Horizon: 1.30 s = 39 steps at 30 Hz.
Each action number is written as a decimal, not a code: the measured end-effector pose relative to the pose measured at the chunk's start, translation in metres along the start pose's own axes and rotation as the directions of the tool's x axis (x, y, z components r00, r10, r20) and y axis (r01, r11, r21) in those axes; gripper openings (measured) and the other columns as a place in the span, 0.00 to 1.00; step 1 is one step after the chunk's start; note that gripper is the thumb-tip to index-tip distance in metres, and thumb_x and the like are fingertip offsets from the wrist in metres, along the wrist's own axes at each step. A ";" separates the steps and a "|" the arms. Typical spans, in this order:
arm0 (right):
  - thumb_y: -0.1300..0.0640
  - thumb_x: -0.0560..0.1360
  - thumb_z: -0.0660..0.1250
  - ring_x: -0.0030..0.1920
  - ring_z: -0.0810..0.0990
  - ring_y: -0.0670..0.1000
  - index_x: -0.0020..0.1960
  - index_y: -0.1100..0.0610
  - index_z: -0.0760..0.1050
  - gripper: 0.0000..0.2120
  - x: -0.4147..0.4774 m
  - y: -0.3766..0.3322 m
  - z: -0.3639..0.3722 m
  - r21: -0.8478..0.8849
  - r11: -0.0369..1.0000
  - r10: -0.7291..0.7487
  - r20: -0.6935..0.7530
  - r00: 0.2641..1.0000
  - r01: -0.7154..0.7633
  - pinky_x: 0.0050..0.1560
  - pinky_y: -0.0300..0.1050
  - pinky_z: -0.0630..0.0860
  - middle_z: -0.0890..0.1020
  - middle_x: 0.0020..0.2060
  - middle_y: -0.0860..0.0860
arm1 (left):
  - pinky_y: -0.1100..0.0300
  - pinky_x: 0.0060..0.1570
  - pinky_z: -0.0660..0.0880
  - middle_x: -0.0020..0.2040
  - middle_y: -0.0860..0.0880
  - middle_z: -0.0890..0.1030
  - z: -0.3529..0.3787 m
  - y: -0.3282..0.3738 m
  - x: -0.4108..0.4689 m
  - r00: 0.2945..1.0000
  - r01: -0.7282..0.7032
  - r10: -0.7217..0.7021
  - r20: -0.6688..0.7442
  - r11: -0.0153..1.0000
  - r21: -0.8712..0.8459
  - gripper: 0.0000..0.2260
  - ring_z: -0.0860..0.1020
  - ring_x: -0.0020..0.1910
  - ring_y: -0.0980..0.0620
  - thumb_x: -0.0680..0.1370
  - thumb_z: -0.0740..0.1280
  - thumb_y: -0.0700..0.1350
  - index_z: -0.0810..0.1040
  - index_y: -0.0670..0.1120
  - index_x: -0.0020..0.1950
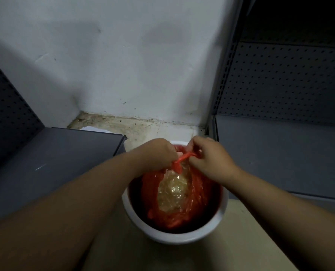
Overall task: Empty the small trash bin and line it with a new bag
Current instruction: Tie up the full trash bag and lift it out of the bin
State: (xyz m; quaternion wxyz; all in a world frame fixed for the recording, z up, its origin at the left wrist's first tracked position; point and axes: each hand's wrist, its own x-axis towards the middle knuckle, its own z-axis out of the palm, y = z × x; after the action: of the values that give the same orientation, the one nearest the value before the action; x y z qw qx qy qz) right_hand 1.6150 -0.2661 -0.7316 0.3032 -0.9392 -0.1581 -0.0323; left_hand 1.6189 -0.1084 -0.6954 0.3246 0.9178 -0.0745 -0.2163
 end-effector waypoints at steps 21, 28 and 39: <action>0.59 0.75 0.67 0.41 0.72 0.49 0.36 0.54 0.72 0.10 -0.027 0.035 -0.004 -0.096 0.993 0.075 0.029 0.997 -0.072 0.36 0.40 0.60 0.73 0.36 0.50 | 0.68 0.41 0.70 0.46 0.48 0.79 0.008 -0.067 -0.015 0.961 -0.012 0.095 -0.261 0.953 0.303 0.13 0.78 0.51 0.45 0.79 0.61 0.46 0.81 0.40 0.53; 0.59 0.75 0.67 0.40 0.74 0.50 0.32 0.51 0.70 0.15 -0.029 0.028 -0.004 0.209 0.933 0.287 0.061 0.956 -0.294 0.39 0.41 0.68 0.76 0.37 0.52 | 0.55 0.50 0.75 0.48 0.47 0.81 0.022 -0.064 -0.014 0.866 -0.084 0.066 -0.495 0.996 -0.014 0.11 0.79 0.49 0.47 0.80 0.60 0.44 0.80 0.45 0.57; 0.57 0.82 0.54 0.30 0.80 0.50 0.40 0.58 0.69 0.13 -0.002 -0.027 0.023 0.902 0.222 0.516 0.213 0.829 -0.370 0.39 0.46 0.79 0.80 0.27 0.54 | 0.60 0.37 0.76 0.24 0.53 0.75 0.049 -0.036 0.013 0.897 -0.258 -0.291 -0.333 0.267 -0.928 0.13 0.77 0.28 0.55 0.80 0.59 0.49 0.77 0.45 0.42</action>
State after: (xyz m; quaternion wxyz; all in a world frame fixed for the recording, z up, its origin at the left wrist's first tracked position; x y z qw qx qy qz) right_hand 1.6034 -0.2329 -0.7356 0.7771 -0.6060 0.1461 0.0870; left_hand 1.6082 -0.1115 -0.7565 0.8178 0.5536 0.1573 -0.0054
